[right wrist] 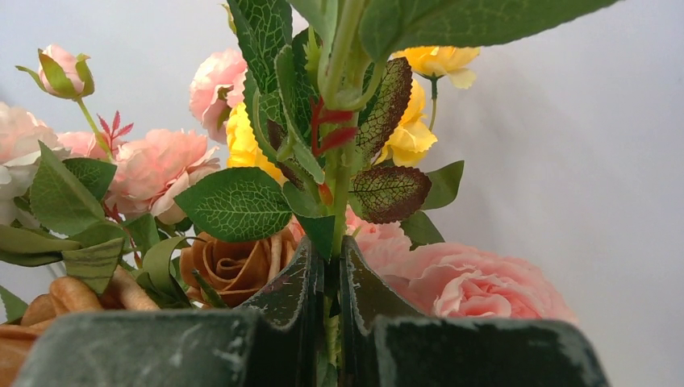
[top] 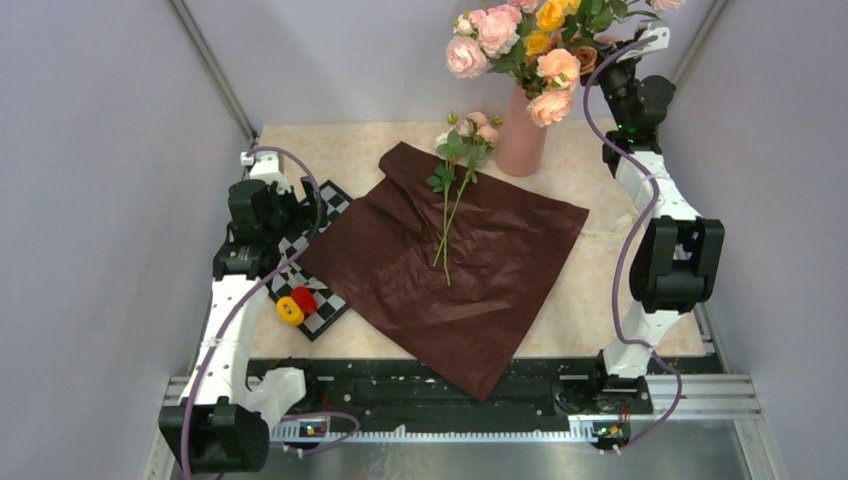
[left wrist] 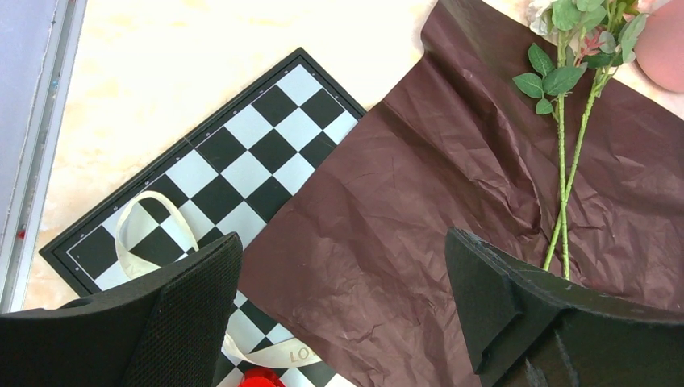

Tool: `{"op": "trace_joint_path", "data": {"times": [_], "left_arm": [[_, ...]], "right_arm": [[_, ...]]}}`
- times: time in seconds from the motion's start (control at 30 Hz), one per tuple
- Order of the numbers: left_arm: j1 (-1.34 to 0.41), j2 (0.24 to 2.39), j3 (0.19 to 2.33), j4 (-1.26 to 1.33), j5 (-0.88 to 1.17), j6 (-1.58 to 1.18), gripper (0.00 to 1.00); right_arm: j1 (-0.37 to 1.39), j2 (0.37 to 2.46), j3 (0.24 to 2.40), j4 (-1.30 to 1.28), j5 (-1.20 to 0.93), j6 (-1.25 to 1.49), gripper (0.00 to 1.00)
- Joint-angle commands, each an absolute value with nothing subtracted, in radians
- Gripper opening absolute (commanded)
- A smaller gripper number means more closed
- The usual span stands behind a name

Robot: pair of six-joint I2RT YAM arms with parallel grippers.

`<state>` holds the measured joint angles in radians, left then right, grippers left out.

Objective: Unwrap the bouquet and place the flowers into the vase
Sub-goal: Insert the fake flower into the vase.

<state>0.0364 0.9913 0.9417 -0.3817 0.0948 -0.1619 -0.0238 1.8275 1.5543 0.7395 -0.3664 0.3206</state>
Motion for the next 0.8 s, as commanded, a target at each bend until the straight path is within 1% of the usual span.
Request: {"op": "trace_joint_path", "data": {"times": [0.0, 0.47, 0.63, 0.77], "left_arm": [[0.042, 0.994, 0.945, -0.337, 0.119, -0.167, 0.99], [0.043, 0.990, 0.945, -0.338, 0.131, -0.172, 0.99], [0.043, 0.986, 0.945, -0.339, 0.132, -0.172, 0.99], [0.044, 0.983, 0.945, -0.339, 0.135, -0.173, 0.99]], "right_arm": [[-0.005, 1.853, 1.594, 0.690, -0.414, 0.290, 0.00], [-0.005, 1.847, 1.578, 0.657, -0.427, 0.271, 0.00], [-0.005, 1.822, 1.560, 0.659, -0.420, 0.266, 0.06], [-0.005, 1.795, 1.536, 0.669, -0.414, 0.264, 0.13]]}}
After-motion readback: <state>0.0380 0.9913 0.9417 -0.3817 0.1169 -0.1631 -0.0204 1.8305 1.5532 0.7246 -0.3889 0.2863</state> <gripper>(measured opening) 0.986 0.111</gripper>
